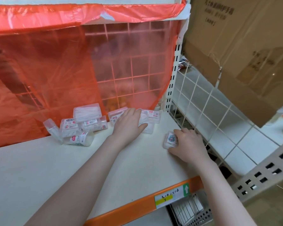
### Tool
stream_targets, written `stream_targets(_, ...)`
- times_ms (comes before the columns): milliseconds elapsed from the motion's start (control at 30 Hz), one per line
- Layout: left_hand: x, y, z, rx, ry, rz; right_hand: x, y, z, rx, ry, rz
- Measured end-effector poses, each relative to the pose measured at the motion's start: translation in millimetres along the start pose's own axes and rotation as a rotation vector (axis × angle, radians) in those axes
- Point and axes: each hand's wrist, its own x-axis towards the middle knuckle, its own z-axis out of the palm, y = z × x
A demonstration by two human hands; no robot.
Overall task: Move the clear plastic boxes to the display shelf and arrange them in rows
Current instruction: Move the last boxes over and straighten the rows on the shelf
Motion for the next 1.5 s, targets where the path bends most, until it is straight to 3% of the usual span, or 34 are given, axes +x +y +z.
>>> stream_targets(167,16.4,6.2,9.3,0.107,-0.135,-0.039,-12.7,2.6,3.1,-0.014,0.006,0.030)
stream_targets(433,1.9,5.2,14.2,0.139,-0.032,0.002,-19.9,2.2,5.4,-0.011,0.019,0.068)
stream_targets(867,11.3,0.9,4.8,0.039,-0.119,-0.129,-20.0,2.1,0.9,0.008,-0.035,0.087)
stream_targets(1267,-39.6,12.0,-9.6,-0.005,-0.084,-0.237,-24.0,9.2,-3.2,-0.021,0.052,0.017)
stream_targets(1500,-104.2,-6.9,-28.5,0.001,-0.047,-0.322,-27.9,-22.6,1.2,0.052,0.129,-0.142)
